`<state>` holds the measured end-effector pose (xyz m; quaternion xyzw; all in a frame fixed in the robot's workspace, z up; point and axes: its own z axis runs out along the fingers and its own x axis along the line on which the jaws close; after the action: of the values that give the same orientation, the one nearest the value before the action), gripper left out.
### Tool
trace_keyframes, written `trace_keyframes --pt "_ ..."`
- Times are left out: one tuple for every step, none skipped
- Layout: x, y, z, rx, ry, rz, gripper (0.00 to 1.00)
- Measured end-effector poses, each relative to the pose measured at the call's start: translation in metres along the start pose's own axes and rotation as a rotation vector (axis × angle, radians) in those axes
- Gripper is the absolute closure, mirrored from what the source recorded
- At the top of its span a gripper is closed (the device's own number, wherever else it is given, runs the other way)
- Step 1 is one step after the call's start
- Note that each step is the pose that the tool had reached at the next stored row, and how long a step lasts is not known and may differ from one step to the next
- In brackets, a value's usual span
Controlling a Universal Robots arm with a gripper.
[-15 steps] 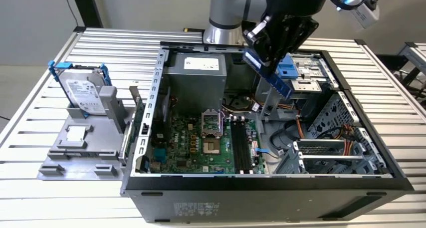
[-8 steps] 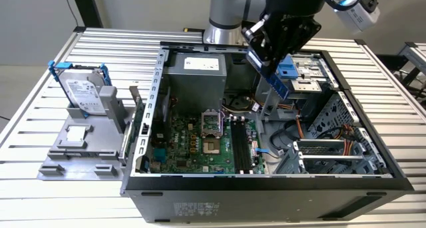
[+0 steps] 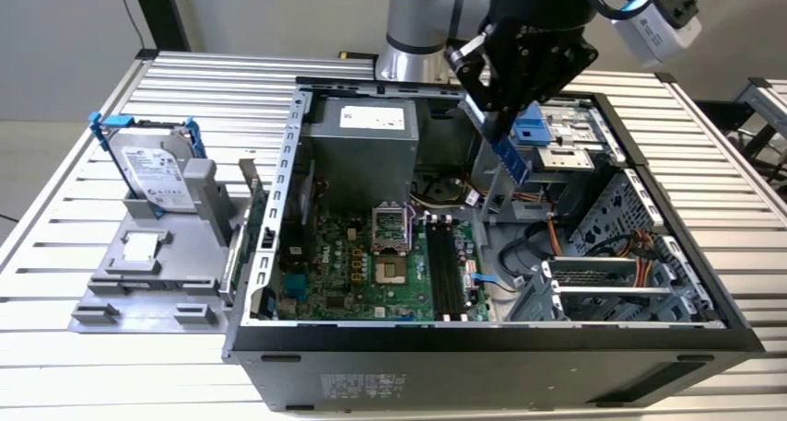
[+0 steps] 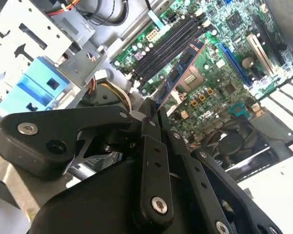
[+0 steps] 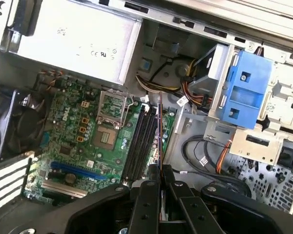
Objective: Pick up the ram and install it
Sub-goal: 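Insert the ram into the slot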
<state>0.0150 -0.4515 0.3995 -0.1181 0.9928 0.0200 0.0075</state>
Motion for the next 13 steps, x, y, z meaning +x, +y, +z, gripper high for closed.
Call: trace_keyframes --pt "0.0000 0.0000 0.0000 0.0003 -0.0004 0.013 1.00" --pt "0.0000 0.0000 0.0000 0.0005 -0.0010 0.026 1.00" --pt "0.0000 0.0000 0.0000 0.0007 -0.0015 0.038 1.00" --pt "0.0000 0.0000 0.0001 0.0009 -0.0020 0.051 1.00" --pt "0.0000 0.0000 0.0001 0.0011 -0.0025 0.064 1.00" --pt "0.0000 0.0000 0.0000 0.0014 -0.0029 0.076 1.00" --pt "0.0000 0.0000 0.0000 0.0017 -0.0034 0.089 1.00" --pt "0.0000 0.0000 0.0001 0.0019 -0.0039 0.101 1.00" --pt "0.0000 0.0000 0.0000 0.0022 -0.0043 0.113 1.00" --pt "0.0000 0.0000 0.0001 0.0024 -0.0048 0.125 1.00" --pt "0.0000 0.0000 0.0000 0.0026 -0.0052 0.136 1.00" --pt "0.0000 0.0000 0.0001 0.0028 -0.0056 0.147 1.00" --pt "0.0000 0.0000 0.0000 0.0030 -0.0060 0.156 1.00"
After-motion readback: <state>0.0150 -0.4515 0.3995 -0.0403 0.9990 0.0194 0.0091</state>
